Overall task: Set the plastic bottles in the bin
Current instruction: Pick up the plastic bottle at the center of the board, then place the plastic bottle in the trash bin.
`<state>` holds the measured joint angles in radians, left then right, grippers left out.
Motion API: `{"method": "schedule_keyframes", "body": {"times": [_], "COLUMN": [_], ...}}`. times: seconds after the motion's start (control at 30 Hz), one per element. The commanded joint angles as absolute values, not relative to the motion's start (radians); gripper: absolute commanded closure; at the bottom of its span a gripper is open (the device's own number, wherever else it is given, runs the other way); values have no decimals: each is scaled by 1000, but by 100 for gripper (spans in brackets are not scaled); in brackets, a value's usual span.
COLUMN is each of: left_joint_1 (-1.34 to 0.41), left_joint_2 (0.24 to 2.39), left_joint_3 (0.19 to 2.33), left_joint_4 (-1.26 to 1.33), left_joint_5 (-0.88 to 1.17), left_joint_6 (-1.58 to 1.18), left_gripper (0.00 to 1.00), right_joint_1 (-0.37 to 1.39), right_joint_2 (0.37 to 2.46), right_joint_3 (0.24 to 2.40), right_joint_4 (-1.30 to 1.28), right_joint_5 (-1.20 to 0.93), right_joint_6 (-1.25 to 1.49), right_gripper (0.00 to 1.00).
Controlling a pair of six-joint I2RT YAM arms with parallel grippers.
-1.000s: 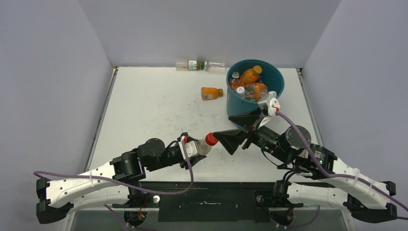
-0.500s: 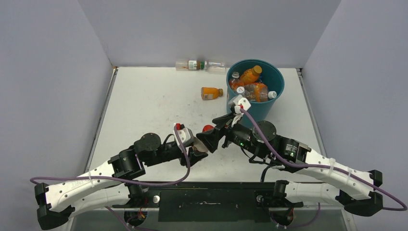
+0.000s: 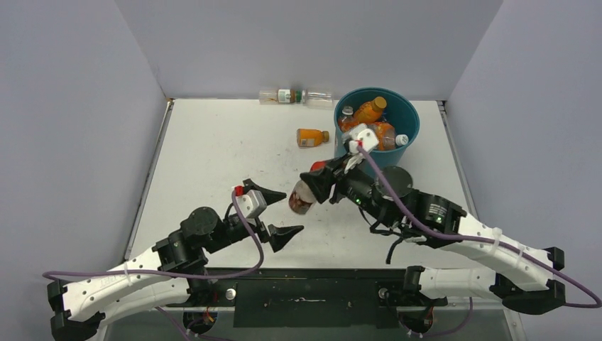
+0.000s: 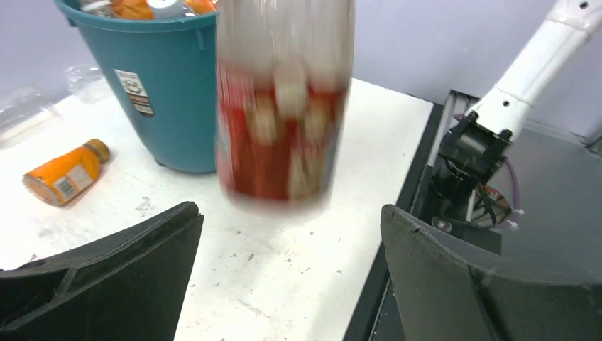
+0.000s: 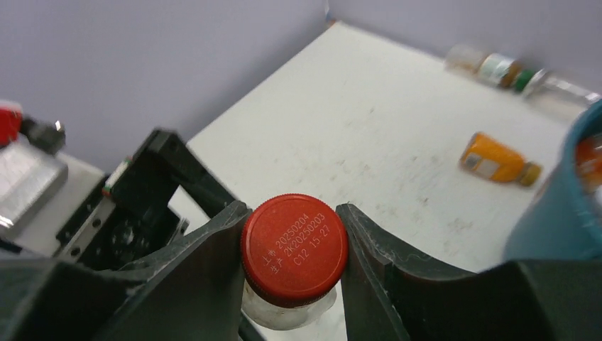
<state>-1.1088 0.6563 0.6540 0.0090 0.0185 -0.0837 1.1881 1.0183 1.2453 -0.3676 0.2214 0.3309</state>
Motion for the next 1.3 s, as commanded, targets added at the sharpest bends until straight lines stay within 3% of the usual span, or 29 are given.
{"method": "schedule_keyframes", "body": {"times": [0.0,0.1,0.2,0.3,0.47,0.63,1.27], "left_joint_1": [-1106,-1106,-1106,-1106,-1110,-1125,-1138], "left_joint_2": [595,585,585,579,568,563,571], "left_joint_3": [614,609,606,604,600,607,604], "left_joint_4": [156,149,151,149,133,118,110], "left_joint_5": [-105,-132,-159,-170,-146,-156,-126], "left_joint_6": [-62,-46,-50,-48,-40,-28,-14], "left_gripper": [4,4,4,4,4,4,4], "right_joint_1": [1189,1184,1112,911,509,291,185], "right_joint_2": [972,970,991,1061,1159,1214,1280], "right_joint_3": [1437,1430,1328,1383,1432,1373,1100], "right_joint_4": [-331,-145,264,220,70,97,125], "right_joint_5": [606,915,1069,1001,709,516,291], "right_joint_6": [168,-65,-390,-301,-21,121,234], "right_gripper": [95,95,95,95,95,95,95]}}
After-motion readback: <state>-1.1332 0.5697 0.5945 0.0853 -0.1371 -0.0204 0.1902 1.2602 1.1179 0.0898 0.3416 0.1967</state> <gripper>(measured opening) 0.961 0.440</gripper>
